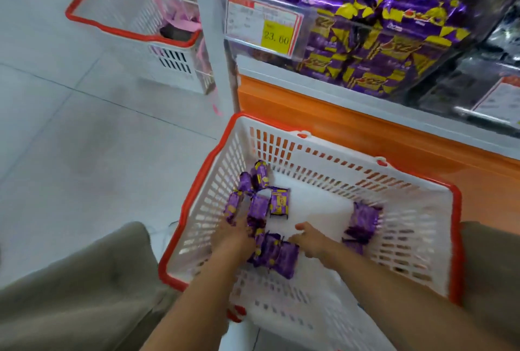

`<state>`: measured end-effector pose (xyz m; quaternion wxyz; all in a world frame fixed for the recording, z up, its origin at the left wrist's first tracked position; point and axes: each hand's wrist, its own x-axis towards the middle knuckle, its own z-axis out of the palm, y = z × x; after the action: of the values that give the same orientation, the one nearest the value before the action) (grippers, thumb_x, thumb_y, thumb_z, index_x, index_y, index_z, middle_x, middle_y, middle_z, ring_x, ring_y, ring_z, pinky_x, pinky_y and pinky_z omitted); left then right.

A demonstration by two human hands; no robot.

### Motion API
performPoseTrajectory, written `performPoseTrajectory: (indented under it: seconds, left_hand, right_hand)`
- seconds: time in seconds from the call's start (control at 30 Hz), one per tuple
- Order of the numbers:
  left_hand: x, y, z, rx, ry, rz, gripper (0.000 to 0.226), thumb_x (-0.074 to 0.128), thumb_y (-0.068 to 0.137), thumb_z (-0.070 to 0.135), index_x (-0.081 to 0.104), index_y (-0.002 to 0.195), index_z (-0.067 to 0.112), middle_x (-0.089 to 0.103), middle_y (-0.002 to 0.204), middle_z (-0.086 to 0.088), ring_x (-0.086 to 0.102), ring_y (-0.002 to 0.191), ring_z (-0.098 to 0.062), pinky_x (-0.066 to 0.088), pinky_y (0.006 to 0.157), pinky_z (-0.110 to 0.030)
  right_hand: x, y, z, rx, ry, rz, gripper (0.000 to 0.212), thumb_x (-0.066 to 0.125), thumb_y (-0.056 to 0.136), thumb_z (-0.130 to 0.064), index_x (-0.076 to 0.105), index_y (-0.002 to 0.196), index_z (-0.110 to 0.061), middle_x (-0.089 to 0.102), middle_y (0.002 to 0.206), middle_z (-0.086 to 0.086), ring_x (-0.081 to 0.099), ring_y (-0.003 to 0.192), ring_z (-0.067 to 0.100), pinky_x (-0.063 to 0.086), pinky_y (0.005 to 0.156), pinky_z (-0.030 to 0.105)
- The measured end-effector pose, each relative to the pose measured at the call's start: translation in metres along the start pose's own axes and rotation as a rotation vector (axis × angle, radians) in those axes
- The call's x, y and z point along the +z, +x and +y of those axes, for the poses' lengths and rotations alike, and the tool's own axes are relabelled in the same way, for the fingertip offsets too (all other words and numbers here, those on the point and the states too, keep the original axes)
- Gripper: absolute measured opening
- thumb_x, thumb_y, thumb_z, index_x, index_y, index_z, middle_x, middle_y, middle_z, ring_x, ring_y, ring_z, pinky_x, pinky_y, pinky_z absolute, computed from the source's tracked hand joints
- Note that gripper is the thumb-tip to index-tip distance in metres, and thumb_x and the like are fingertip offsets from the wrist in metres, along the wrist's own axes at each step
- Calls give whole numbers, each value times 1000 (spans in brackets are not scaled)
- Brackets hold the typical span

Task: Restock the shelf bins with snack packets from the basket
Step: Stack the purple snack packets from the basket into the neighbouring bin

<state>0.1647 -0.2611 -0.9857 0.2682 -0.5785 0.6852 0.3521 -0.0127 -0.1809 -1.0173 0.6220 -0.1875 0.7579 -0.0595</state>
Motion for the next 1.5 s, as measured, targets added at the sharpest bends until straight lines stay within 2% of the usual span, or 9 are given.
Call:
performPoseTrajectory:
  seconds: [0.07, 0.17, 0.3, 0.57, 0.83, 1.1, 1.2, 1.4, 1.5]
  left_hand:
    - [3, 1, -9, -56, -41, -83, 69, 46, 96, 37, 14, 155, 22, 24, 153, -23, 30, 139, -37, 31, 113, -40]
    - [5, 3, -17, -66, -76, -123, 65, 43, 99, 35, 13, 155, 19, 18, 157, -22, 22, 144, -35, 24, 116, -40]
    - [3, 6, -20, -73, -93, -157, 60, 42, 98, 31, 22, 153, 18, 19, 157, -18, 21, 144, -34, 25, 116, -41]
    - [-2, 8, -27, -66, -161, -185, 53, 43, 97, 28, 32, 149, 22, 18, 156, -20, 28, 141, -35, 28, 114, -35]
    - [0, 15, -34, -52, -169, -189, 51, 41, 99, 29, 35, 148, 23, 27, 153, -21, 30, 139, -34, 30, 113, -37]
    - [5, 19, -33, -32, -149, -172, 47, 35, 101, 33, 36, 147, 25, 24, 156, -16, 32, 137, -34, 31, 111, -34]
    - [4, 16, -31, -19, -121, -169, 50, 36, 102, 35, 31, 151, 25, 23, 155, -20, 30, 140, -34, 31, 113, -37]
    - [-3, 4, -27, 51, -37, -136, 54, 40, 100, 33, 28, 152, 24, 22, 157, -15, 36, 137, -34, 36, 110, -40]
    - [-14, -9, -18, 131, 13, -90, 62, 46, 99, 34, 19, 154, 24, 16, 159, -16, 31, 141, -34, 32, 113, -41]
  right_hand:
    - [10, 5, 5, 45, 50, -16, 61, 54, 98, -24, 24, 149, -10, 45, 114, 9, 44, 70, 12, 37, 54, 20]
    - [21, 12, 8, 70, 115, -32, 70, 61, 93, -29, 24, 150, -10, 41, 135, 13, 54, 106, 24, 51, 72, 28]
    - [27, 17, 1, 69, 141, -74, 64, 64, 93, -25, 30, 143, -4, 49, 115, 9, 48, 94, 19, 41, 67, 25]
    - [46, 26, -14, 101, 84, -86, 43, 74, 80, -49, 52, 108, -24, 42, 129, 9, 53, 110, 28, 57, 83, 43]
    - [55, 34, -32, 34, -169, -22, 43, 58, 91, -50, 47, 111, -13, 52, 78, 7, 54, 78, 26, 48, 71, 39]
    - [41, 34, -30, 1, -262, -38, 18, 44, 100, -32, 42, 105, -15, 53, 102, 16, 52, 85, 27, 41, 57, 28]
    - [28, 29, -25, -13, -183, -47, 18, 44, 99, -32, 45, 106, -16, 59, 106, 20, 59, 90, 31, 46, 68, 36]
    - [-3, -6, -34, -66, 32, -20, 9, 42, 101, -24, 43, 100, -14, 55, 78, 10, 52, 61, 19, 40, 50, 23]
    - [-16, -23, -34, -93, 130, -18, 9, 44, 100, -24, 44, 102, -15, 54, 79, 9, 50, 65, 19, 42, 58, 25]
